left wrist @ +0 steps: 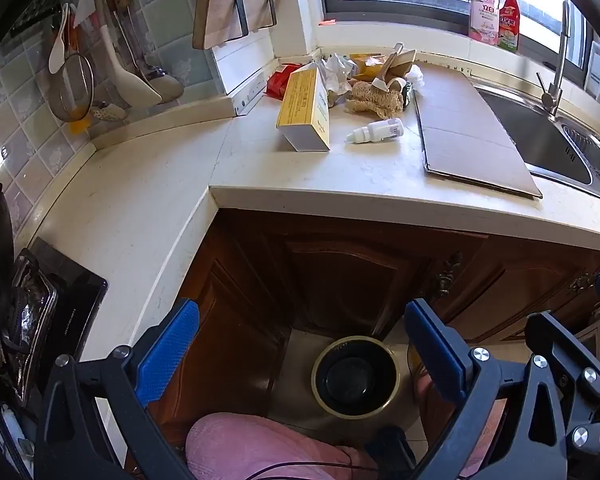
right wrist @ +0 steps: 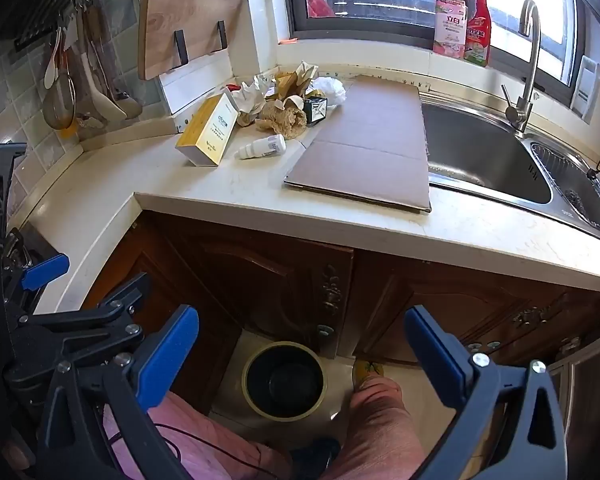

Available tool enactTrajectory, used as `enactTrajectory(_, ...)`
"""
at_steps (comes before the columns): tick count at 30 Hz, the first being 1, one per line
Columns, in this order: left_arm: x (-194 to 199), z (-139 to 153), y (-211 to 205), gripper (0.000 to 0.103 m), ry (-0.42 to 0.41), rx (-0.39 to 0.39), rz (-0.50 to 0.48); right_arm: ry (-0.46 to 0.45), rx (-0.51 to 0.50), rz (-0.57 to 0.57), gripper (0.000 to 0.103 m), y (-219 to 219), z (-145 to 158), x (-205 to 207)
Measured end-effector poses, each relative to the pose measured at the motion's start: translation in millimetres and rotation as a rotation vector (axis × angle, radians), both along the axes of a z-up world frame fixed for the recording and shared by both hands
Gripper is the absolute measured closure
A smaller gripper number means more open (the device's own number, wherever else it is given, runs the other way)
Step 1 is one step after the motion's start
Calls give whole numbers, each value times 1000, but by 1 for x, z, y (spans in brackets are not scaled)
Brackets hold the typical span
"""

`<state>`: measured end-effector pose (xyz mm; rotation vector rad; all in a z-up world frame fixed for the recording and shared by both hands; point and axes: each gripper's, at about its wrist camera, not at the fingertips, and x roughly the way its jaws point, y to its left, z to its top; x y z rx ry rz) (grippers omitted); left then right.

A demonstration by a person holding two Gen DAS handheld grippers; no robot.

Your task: Collect trash

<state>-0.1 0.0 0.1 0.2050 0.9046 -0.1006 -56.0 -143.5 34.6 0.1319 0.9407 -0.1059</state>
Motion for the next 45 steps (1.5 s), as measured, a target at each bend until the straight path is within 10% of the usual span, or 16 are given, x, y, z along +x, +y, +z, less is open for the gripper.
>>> enactTrajectory(45, -6, 1, 0, 2, 4, 21, 0, 1, 19, -2, 0, -1, -3, -4)
